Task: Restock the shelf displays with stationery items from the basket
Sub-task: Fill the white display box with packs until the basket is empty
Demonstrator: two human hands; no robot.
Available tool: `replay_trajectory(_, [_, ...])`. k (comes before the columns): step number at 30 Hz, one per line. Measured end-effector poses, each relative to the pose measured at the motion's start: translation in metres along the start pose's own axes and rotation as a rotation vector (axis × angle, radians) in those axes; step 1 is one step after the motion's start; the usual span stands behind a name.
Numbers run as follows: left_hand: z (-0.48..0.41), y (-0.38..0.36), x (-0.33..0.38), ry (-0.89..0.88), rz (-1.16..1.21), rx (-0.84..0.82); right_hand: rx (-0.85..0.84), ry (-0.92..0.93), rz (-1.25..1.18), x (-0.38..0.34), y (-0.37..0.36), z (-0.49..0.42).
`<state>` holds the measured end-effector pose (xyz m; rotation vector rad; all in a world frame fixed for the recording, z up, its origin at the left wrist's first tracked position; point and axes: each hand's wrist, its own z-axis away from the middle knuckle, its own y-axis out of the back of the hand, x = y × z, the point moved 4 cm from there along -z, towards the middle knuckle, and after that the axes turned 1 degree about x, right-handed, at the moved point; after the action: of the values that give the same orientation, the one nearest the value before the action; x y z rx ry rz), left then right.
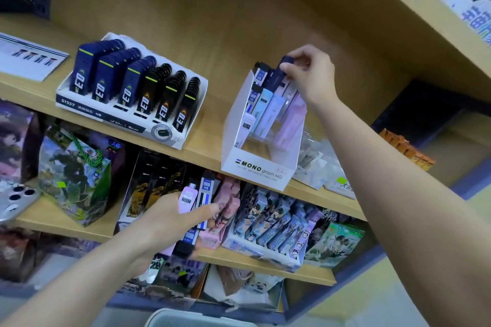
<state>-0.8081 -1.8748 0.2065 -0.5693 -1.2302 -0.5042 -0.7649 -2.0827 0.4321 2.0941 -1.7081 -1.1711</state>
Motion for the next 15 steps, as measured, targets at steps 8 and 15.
replay_trajectory(8, [0.000,0.006,-0.002,-0.004,0.021,0.023,0.055,-0.055,0.021,0.002,-0.011,0.000])
replay_trajectory(15, [-0.004,0.005,-0.005,0.015,0.018,0.011,-0.037,0.083,0.242,0.007,-0.011,0.007])
